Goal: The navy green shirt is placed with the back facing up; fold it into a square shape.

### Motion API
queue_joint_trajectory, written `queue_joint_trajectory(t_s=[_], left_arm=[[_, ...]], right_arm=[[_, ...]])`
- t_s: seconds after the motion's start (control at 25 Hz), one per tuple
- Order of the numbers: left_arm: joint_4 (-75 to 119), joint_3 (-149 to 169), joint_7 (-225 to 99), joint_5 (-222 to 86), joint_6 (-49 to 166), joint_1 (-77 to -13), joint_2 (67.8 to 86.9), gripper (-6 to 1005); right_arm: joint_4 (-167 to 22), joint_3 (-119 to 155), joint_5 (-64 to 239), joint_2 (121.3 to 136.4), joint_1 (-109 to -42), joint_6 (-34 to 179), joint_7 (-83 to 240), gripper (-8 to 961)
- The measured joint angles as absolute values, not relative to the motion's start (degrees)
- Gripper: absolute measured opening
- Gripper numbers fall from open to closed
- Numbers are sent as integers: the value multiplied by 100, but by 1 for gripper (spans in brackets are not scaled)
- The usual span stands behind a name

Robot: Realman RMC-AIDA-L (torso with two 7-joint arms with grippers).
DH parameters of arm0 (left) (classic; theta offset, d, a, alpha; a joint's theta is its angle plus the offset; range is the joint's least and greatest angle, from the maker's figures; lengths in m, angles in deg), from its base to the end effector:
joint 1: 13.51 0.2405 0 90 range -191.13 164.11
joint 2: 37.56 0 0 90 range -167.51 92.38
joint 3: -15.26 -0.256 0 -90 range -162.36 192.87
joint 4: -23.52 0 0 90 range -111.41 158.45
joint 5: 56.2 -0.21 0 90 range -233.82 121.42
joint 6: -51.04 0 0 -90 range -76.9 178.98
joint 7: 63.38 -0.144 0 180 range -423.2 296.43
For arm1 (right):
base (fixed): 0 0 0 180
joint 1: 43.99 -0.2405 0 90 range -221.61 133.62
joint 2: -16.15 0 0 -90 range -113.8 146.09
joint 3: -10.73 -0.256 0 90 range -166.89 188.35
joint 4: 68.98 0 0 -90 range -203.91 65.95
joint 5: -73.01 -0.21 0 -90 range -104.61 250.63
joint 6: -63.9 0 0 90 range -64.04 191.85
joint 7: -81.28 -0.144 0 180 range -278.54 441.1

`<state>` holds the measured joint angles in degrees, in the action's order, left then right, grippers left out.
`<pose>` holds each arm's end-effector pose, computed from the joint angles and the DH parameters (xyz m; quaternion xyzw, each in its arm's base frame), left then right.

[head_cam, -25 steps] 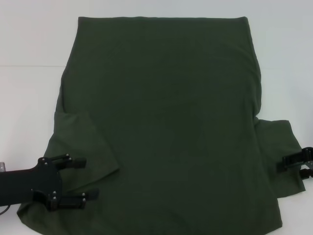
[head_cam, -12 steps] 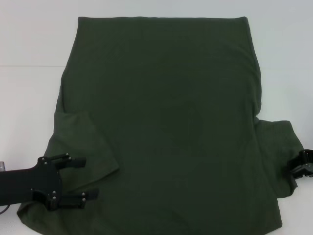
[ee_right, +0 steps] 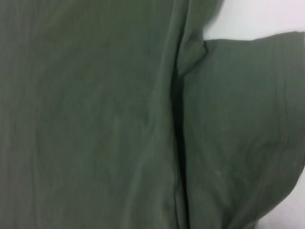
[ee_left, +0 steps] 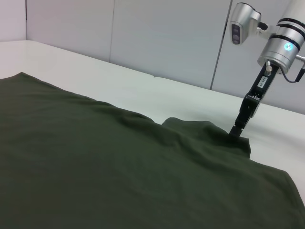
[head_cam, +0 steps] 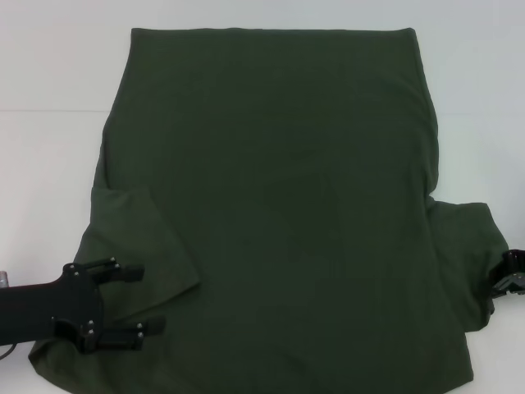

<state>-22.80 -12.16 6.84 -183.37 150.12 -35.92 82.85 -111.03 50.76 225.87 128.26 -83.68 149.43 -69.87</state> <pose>-0.3123 0.2755 0.0273 -0.9504 -0.1897 -0.1914 0.1552 0.3063 0.3639 0.0489 -0.7214 0.6730 -0.0416 0.1578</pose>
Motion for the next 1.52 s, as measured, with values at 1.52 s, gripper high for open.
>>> queue_joint_trajectory(t_s=[1.52], left_arm=[[-2289,-1216,693,-18337,14982,-3592,8294,891]], right_arm=[[-11081,5141,22780,12821,-8373,15043,-7027,265]])
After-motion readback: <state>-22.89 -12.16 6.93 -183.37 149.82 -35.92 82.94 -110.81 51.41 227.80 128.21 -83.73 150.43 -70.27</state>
